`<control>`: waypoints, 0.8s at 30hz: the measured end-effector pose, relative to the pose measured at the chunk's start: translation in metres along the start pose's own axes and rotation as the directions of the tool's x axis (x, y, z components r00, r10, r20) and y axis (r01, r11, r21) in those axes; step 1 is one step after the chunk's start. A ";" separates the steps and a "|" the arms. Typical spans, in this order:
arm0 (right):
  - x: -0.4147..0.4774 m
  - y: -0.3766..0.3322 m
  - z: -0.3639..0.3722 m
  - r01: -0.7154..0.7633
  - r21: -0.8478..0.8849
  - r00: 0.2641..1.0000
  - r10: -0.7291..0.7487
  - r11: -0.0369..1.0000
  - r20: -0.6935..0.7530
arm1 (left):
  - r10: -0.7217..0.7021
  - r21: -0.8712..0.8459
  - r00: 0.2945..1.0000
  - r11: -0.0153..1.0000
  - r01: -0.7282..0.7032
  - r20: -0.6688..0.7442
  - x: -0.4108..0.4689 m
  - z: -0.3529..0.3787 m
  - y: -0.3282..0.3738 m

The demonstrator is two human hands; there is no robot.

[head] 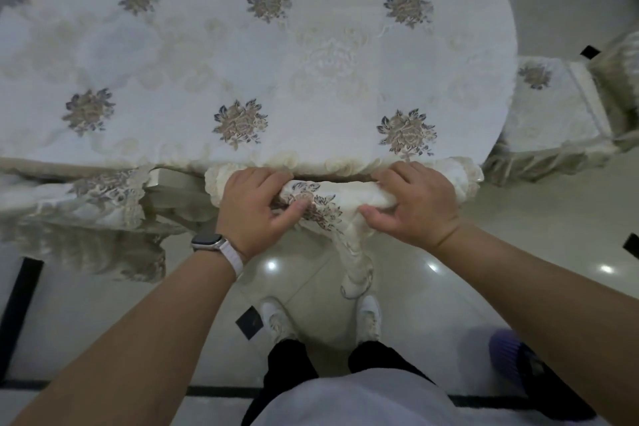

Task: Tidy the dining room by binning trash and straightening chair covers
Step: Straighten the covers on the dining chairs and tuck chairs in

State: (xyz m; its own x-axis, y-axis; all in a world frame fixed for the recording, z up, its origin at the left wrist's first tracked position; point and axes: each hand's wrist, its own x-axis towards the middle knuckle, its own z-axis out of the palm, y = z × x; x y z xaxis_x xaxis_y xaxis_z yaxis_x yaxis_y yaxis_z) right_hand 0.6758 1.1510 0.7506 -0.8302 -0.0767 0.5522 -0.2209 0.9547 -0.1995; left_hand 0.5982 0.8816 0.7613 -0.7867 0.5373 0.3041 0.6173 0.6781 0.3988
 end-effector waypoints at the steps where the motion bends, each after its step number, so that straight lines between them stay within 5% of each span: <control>1: 0.000 -0.002 0.001 -0.005 -0.005 1.000 0.005 1.000 -0.007 | 0.000 -0.009 1.000 1.000 0.000 -0.005 0.000 0.000 -0.002; 24: 0.026 -0.055 0.032 0.032 0.026 0.999 -0.031 0.999 -0.015 | -0.053 0.013 0.996 0.998 0.054 -0.067 -0.018 -0.032 -0.058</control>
State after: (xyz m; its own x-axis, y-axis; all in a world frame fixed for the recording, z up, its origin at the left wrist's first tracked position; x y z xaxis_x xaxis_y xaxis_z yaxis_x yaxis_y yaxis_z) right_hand 0.6494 1.0876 0.7500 -0.8152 -0.1022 0.5700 -0.2602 0.9440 -0.2028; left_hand 0.5767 0.8165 0.7604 -0.8170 0.4658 0.3399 0.5740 0.7124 0.4037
